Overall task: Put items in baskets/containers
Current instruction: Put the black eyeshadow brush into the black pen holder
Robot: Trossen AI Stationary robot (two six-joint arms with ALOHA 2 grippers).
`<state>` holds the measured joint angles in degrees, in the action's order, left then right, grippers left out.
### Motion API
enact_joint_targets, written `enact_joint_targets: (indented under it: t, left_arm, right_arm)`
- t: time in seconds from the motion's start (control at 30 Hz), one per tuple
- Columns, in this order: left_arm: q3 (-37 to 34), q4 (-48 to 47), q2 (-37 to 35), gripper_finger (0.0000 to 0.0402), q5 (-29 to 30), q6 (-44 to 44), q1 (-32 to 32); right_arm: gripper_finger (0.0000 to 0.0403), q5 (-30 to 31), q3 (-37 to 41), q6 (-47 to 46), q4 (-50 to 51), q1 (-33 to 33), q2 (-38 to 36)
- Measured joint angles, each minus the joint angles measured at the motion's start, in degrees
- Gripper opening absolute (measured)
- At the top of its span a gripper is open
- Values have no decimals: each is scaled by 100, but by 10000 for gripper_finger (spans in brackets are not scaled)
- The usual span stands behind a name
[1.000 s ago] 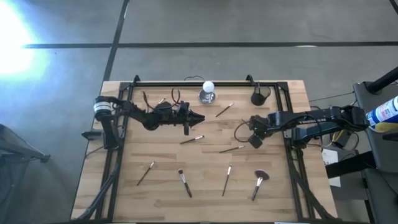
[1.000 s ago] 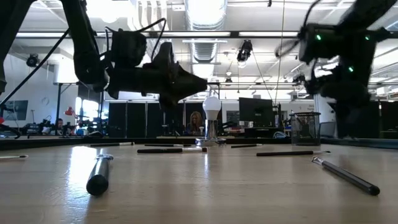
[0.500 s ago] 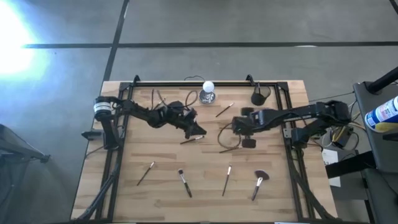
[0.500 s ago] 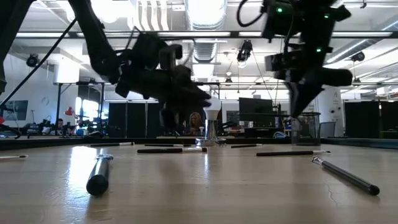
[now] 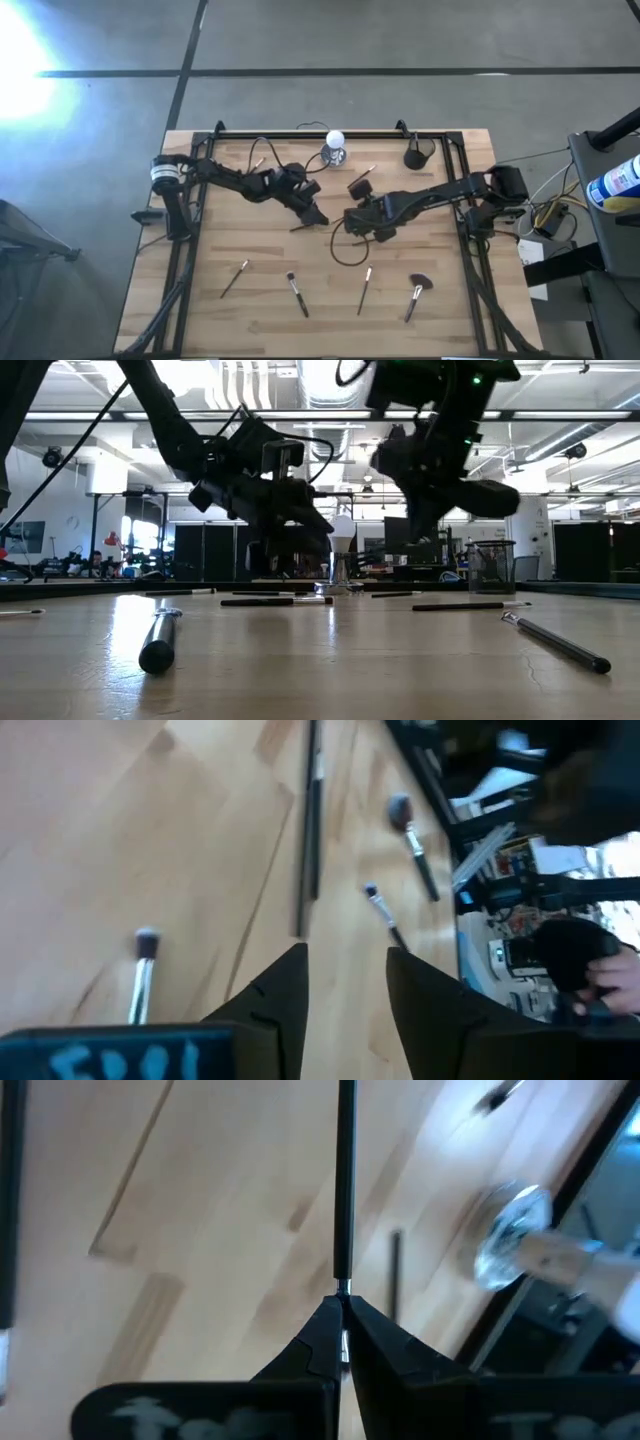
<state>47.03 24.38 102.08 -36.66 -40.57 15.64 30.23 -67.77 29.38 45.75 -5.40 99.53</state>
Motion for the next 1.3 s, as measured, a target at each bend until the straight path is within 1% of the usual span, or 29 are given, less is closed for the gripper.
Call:
enact_joint_targets:
  t: [0.23,0.5,0.6,0.77,0.8,0.9,1.0,1.07,1.13,1.23,1.3]
  left_arm:
    - [4,-48,0,129,87,17,-105]
    - [30,4,0,125,-176,76,-197]
    - [30,-4,0,100,-211,37,-197]
    - [28,-56,0,20,-225,-17,-194]
    - [28,-89,0,13,-223,-34,-188]
    - [2,-101,0,10,-164,67,-196]
    - [-119,-56,0,6,286,257,-197]
    - [-282,216,0,5,574,438,-196]
    - [-505,924,0,5,774,496,-209]
    - [-867,2038,0,5,1139,509,-238]
    - [-1080,2605,0,5,1424,600,-245]
  right_arm:
    - [11,0,-189,530,-324,-62,-52]
    - [12,-5,-234,979,-656,-85,-34]
    - [12,-7,-234,1029,-690,-100,-31]
    - [13,-32,-234,1213,-714,-112,-31]
    - [13,-42,-234,1220,-725,-120,-31]
    - [13,-47,-235,972,-815,-165,-31]
    - [13,-70,-357,626,-713,-226,-67]
    - [13,-89,-428,264,-565,-228,-244]
    - [13,-90,-366,-123,-587,-178,-562]
    - [13,-203,5,-644,-818,-37,-1167]
    - [13,-237,446,-953,-1301,40,-1649]
